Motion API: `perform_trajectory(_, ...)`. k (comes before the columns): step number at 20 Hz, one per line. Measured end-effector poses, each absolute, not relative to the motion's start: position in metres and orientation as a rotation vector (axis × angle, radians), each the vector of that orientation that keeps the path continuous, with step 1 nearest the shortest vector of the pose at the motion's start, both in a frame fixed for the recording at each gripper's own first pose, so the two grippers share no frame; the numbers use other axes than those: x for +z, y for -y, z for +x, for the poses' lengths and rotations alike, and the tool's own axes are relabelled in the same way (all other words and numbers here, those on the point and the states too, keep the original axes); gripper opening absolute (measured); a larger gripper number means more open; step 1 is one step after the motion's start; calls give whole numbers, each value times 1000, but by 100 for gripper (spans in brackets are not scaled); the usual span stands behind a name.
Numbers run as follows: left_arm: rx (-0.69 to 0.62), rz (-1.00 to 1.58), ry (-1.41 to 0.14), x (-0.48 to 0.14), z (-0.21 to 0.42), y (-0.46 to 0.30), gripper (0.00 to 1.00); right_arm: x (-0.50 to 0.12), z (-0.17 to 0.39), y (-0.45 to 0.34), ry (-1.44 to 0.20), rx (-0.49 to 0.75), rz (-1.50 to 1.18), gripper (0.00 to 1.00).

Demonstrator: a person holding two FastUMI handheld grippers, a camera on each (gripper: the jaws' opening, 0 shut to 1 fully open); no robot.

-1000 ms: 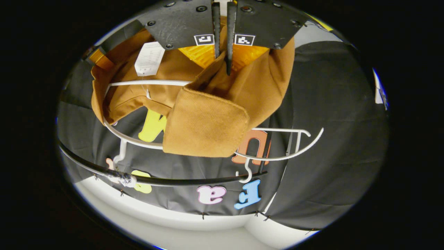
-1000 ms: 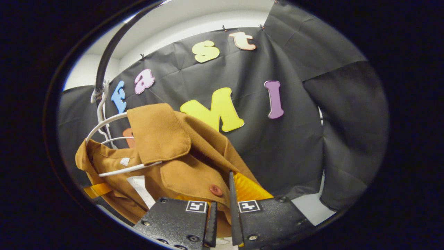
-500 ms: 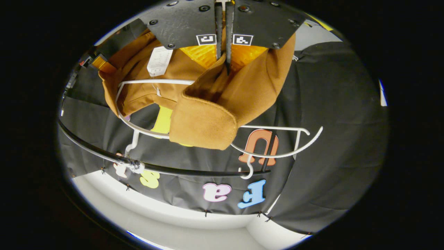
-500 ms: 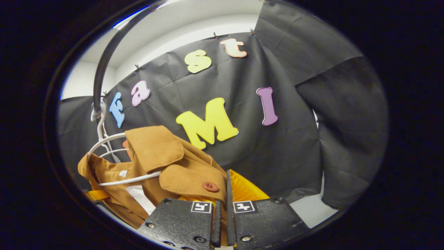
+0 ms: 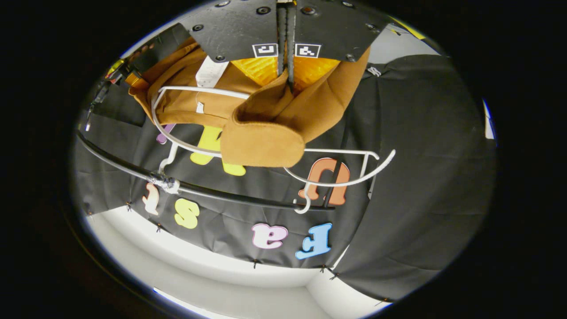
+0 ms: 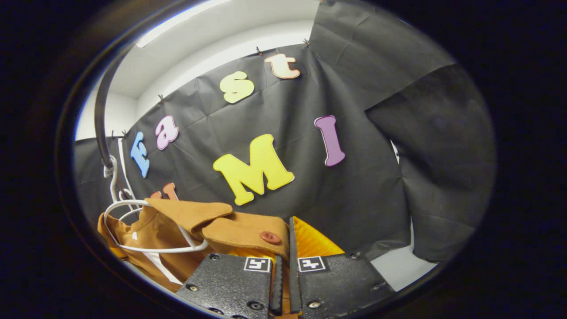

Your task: Grasp the clothes on the hanger with both hands and then place them into the laundry hamper below.

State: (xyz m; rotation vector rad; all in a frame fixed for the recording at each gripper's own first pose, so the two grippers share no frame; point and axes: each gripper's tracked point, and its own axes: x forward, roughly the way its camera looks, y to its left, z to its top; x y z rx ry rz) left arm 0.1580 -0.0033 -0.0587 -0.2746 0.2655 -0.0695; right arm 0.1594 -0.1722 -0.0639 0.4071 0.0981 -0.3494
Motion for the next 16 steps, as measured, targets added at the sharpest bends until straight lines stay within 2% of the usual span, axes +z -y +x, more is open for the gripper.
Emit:
perform_trajectory(4, -93, -282, -249, -46, 154, -5, 0, -63, 164, 171, -103, -343, 425, 10)
perform_trajectory(8, -52, -317, -211, -30, 154, -31, 0, -60, 167, 175, -96, -333, 479, 7)
perform_trajectory(9, -44, -326, -209, -28, 155, -36, 5, -58, 169, 177, -95, -330, 496, 6)
perform_trajectory(10, -33, -326, -197, -27, 157, -43, 1, -58, 170, 178, -95, -326, 508, 5)
perform_trajectory(16, -12, -367, -200, -27, 166, -69, 0, -50, 177, 188, -92, -331, 502, 5)
